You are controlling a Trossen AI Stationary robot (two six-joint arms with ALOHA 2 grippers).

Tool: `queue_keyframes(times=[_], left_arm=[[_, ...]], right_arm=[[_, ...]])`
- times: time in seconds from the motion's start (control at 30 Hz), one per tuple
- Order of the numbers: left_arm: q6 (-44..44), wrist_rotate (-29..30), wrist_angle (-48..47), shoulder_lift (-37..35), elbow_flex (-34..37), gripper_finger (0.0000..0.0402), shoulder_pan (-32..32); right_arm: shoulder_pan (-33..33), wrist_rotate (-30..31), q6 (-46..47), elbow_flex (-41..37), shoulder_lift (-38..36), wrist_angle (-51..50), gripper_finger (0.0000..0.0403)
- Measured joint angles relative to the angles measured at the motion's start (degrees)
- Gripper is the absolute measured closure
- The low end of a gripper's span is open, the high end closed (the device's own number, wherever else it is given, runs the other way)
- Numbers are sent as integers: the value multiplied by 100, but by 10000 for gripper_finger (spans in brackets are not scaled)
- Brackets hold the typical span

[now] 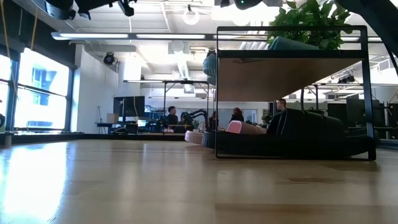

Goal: Pick and place slides into the shelf
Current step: Put the pink slipper under the shelf

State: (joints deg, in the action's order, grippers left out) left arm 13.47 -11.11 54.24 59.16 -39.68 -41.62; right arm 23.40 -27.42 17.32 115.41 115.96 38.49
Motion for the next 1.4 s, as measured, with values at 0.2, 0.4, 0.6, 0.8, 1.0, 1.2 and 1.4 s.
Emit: queue_keyframes(times=[0.2,0.4,0.6,0.8,1.0,1.2,1.4], left_arm=[[29,191,-4,0,11,358,2],[17,427,-60,-26,13,359,2],[-225,494,-628,-28,-315,359,2],[-740,495,-1992,-28,-1183,361,2],[-1341,539,-3749,44,-2338,362,-333],[-1272,271,-4608,251,-3119,363,-1021],[-1446,-274,-6322,350,-3656,363,-1530]], right_arm=[[41,-22,225,12,-15,-321,311],[322,-936,1139,14,-15,-516,283],[549,-1771,1614,16,-27,-746,280],[725,-2177,1648,28,-139,-1022,279],[817,-2433,707,15,-498,-2966,279],[656,-1857,-1085,-25,-789,-6097,279],[352,-940,-2197,-37,-1098,-7910,279]])
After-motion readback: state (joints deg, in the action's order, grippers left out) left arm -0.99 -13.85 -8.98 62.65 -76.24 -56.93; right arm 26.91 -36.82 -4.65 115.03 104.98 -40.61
